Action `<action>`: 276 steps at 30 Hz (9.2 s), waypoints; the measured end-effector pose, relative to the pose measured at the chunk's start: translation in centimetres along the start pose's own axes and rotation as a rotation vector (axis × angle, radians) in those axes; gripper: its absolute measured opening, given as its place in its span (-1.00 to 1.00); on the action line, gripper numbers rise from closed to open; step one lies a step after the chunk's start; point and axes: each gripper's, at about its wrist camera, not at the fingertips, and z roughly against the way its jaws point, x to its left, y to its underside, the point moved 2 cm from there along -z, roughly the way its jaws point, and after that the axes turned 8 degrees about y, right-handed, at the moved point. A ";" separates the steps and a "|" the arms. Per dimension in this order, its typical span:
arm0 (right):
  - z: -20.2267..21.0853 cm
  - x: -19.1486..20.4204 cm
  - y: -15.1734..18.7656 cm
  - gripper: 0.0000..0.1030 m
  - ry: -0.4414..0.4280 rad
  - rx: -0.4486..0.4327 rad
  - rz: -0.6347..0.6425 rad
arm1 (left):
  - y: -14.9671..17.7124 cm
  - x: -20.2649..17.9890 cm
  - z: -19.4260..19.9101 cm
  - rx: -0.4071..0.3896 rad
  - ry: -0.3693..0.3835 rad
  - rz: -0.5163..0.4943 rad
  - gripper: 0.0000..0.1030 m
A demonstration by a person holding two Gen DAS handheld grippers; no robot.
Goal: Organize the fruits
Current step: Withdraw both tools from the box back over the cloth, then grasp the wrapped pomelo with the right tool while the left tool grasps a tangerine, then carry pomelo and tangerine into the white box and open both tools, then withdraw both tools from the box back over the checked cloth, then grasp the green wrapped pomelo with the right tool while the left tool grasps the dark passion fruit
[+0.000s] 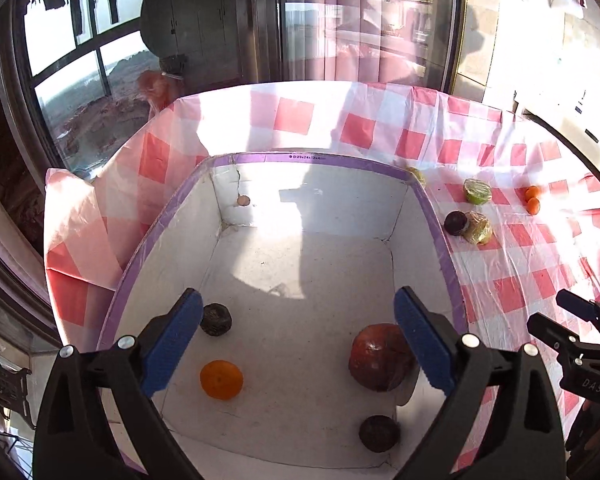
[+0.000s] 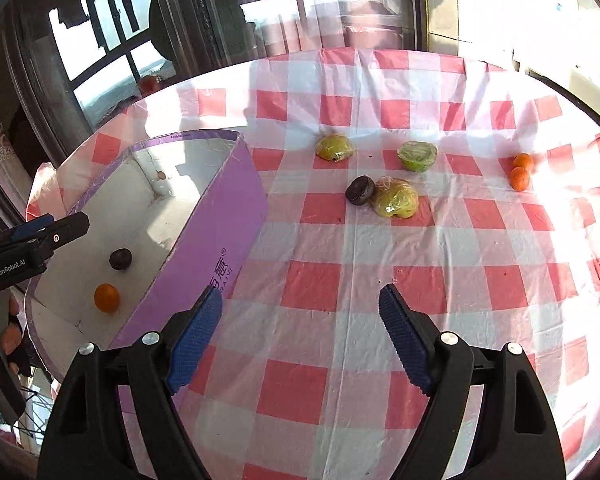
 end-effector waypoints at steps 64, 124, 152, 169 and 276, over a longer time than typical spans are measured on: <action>-20.6 -28.9 -12.6 -0.26 0.210 -0.004 -0.169 | -1.8 -25.2 -24.7 0.234 0.116 -0.070 0.22; 2.0 -2.7 -0.3 -0.28 -0.054 0.038 0.034 | -1.1 -12.4 -2.8 0.081 0.391 -0.080 0.22; -3.6 23.0 2.9 0.47 -0.212 0.294 0.558 | 4.0 7.7 -7.9 0.434 0.112 0.037 0.66; 8.9 10.9 -2.3 0.68 -0.075 -0.004 0.221 | 4.8 10.4 -8.6 0.508 0.292 0.290 0.95; -20.3 -19.4 -10.5 0.12 -0.118 0.033 0.101 | -6.2 -21.8 -29.2 0.215 0.047 -0.010 -0.24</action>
